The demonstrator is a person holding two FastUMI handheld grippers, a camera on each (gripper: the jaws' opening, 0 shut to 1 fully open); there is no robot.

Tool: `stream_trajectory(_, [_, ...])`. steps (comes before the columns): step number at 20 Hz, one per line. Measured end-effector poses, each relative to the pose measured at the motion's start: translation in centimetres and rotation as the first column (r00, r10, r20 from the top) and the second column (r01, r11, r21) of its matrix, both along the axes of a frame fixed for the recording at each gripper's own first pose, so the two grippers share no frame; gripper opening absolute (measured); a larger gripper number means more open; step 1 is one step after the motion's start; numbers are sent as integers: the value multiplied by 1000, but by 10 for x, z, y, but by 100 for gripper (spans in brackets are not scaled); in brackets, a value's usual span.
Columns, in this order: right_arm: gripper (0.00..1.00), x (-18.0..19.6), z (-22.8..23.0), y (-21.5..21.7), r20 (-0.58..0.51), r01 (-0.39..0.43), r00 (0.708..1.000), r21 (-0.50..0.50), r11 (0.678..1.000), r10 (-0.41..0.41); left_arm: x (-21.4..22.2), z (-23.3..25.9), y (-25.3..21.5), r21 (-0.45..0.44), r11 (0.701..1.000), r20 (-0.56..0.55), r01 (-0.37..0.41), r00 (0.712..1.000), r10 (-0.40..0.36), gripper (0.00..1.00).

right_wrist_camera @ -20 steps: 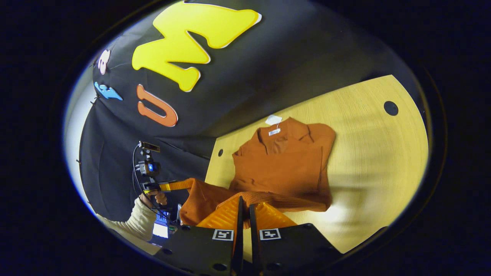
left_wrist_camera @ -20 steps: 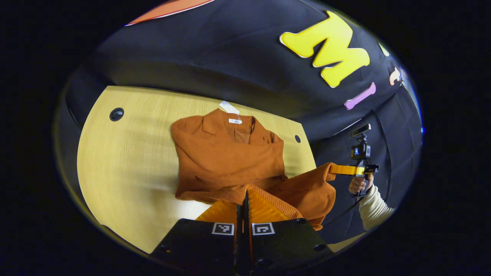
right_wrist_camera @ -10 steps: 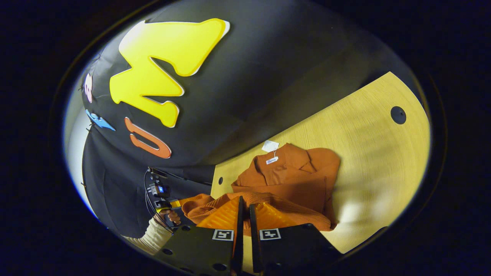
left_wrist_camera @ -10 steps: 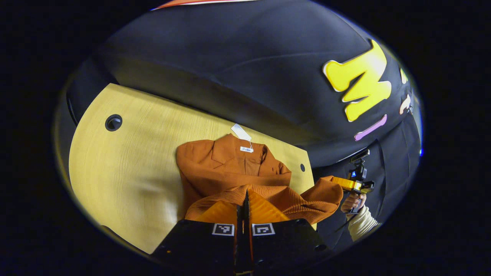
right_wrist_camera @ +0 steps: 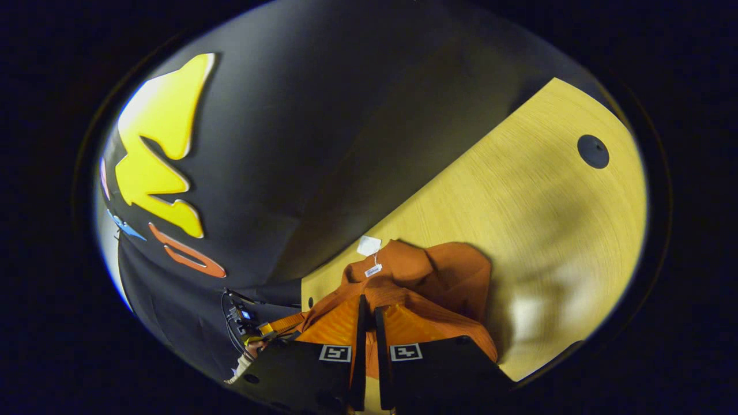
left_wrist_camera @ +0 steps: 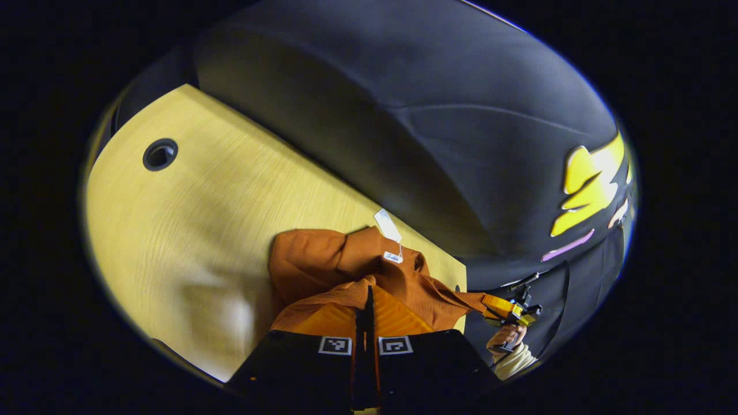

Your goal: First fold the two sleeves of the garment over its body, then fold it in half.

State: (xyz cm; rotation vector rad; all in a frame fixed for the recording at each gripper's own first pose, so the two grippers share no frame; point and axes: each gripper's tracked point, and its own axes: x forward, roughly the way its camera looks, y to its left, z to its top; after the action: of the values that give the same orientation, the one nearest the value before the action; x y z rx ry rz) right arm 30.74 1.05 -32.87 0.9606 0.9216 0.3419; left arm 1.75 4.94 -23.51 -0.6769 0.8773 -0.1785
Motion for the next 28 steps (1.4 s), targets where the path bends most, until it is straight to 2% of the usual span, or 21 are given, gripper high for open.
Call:
stream_trajectory(2, [10, 6, -14, -2, -21, 15, 1000, -14, 1000, -15, 0, 0, -4, -20, 999, -7, -25, 1000, 25, 3])
stream_trajectory(3, [7, 8, -18, -4, -27, 28, 999, -17, 999, -29, 0, -2, -1, -18, 999, -9, -31, 999, 31, 8])
stream_trajectory(4, [10, 11, -23, -7, -34, 45, 998, -18, 999, -45, 1, 0, -1, -27, 999, -6, -41, 999, 41, 8])
stream_trajectory(5, [10, 13, -28, -11, -44, 64, 997, -21, 998, -65, 2, -1, 0, -33, 998, -7, -52, 999, 52, 3])
stream_trajectory(8, [10, 16, -43, -19, -77, 120, 989, -31, 992, -122, 2, -1, 1, -36, 996, -20, -85, 996, 84, 3])
stream_trajectory(11, [10, 21, -55, -18, -108, 168, 979, -32, 985, -171, 13, 4, 0, -98, 980, -17, -173, 985, 173, 3])
stream_trajectory(15, [10, 27, -60, -12, -111, 235, 965, -16, 972, -236, 16, -6, 11, -149, 939, -31, -310, 950, 309, 3])
stream_trajectory(18, [10, 29, -62, -11, -130, 311, 943, 12, 950, -307, 18, -9, 12, -193, 901, -35, -388, 921, 389, 3])
stream_trajectory(20, [10, 33, -60, -17, -111, 385, 918, 25, 923, -380, 18, -10, 14, -222, 868, -34, -444, 893, 448, 3])
stream_trajectory(22, [8, 32, -61, -15, -128, 442, 892, 54, 895, -433, 18, -10, 15, -266, 822, -35, -503, 857, 514, 3])
stream_trajectory(26, [10, 32, -63, -18, -169, 561, 824, 116, 819, -541, 17, -10, 15, -347, 729, -55, -590, 789, 612, 3])
stream_trajectory(28, [10, 32, -68, -23, -173, 607, 792, 128, 784, -585, 18, -11, 18, -359, 689, -52, -630, 750, 659, 3])
